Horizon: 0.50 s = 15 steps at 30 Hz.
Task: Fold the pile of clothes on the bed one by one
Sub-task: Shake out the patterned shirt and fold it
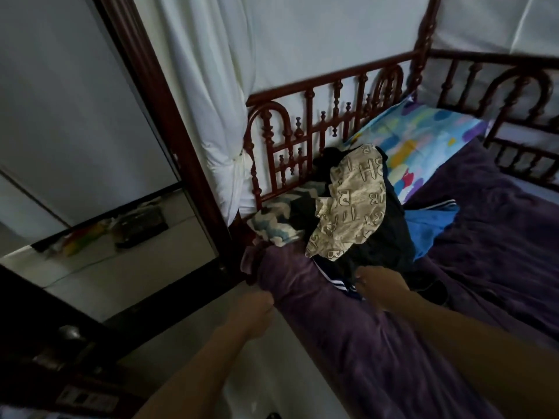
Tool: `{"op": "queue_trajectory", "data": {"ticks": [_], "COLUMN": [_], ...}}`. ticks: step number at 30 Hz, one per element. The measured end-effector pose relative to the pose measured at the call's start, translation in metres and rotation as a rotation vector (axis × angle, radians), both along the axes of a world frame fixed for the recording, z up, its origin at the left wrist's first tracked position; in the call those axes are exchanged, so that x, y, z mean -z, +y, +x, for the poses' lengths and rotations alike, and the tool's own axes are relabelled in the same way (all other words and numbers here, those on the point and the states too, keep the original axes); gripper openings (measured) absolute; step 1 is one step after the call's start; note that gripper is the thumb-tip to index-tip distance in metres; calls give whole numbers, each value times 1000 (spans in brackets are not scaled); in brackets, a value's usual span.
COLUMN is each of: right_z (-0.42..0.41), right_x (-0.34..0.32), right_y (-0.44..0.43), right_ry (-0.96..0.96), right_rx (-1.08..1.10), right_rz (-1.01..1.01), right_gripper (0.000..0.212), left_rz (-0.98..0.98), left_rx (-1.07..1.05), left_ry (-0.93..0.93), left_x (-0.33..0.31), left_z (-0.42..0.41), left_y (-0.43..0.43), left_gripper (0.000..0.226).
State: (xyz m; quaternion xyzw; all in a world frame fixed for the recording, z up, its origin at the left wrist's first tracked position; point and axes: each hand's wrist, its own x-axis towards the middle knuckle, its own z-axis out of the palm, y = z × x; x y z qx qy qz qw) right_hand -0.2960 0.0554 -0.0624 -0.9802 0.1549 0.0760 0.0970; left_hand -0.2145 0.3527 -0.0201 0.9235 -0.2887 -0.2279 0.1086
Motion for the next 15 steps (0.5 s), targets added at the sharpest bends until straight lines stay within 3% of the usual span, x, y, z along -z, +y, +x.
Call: {"op": "queue_trajectory", "data": {"ticks": [7,15], "right_z": [93,159], "right_x": [14,47], "right_y": [-6,-69], "right_ry": [11,173], "right_rx": [170,236], "right_rz": [36,9], "right_gripper": [22,38], "left_rz": [-78,-54], "left_rx": [-12,52], "left_ry": [49,146], "left_x": [9,51], "left_z": [135,209], "left_y": [-21,-84], "left_gripper": [29,30]}}
